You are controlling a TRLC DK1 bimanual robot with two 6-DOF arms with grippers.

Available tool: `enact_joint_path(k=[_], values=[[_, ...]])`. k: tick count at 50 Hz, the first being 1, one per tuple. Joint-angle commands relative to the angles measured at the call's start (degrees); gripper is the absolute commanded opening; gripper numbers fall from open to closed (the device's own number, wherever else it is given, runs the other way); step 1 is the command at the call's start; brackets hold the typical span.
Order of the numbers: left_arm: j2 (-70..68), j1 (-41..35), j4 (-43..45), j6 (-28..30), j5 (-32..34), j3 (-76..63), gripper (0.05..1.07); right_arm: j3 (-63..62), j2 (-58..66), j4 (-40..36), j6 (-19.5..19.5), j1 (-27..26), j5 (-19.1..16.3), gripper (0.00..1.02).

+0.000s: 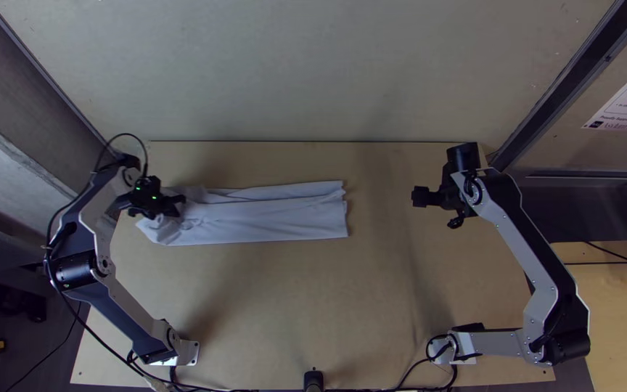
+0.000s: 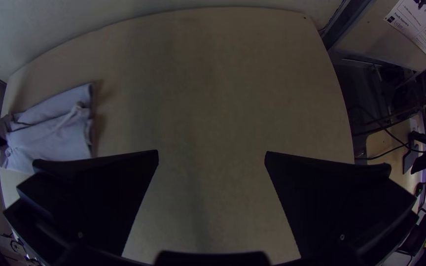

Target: Fold the t-shirt

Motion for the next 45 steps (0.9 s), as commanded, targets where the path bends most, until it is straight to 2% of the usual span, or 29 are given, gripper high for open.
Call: enact_joint_path(k=[1,11,18,30,45], values=[[-1.5,3.0,-1.6,5.6,-2.5,4.6,0.08,-1.9,-1.6,0.6,1.3,0.6,0.2,0.99],[-3.3,5.1,-1.6,12.3,-12.0,6.4,0.08,-2.0,-2.1,1.1,1.6,0.9,0.2,0.99],[-6.9,2.4,-1.4,13.5,-19.1,6.4,0.08,-2.6,-2.6,1.1,1.9,0.9,0.2,0.99],[-14.2,-9.2,-2.9,12.1,-29.4,5.0,0.08,-3.7,-3.8,1.1,1.9,0.7,0.2,0.99],[-15.2,-21.1,-8.8,6.0,-33.0,7.6,0.08,-5.8,-5.4,1.3,1.8,-0.3,0.3,0.99]])
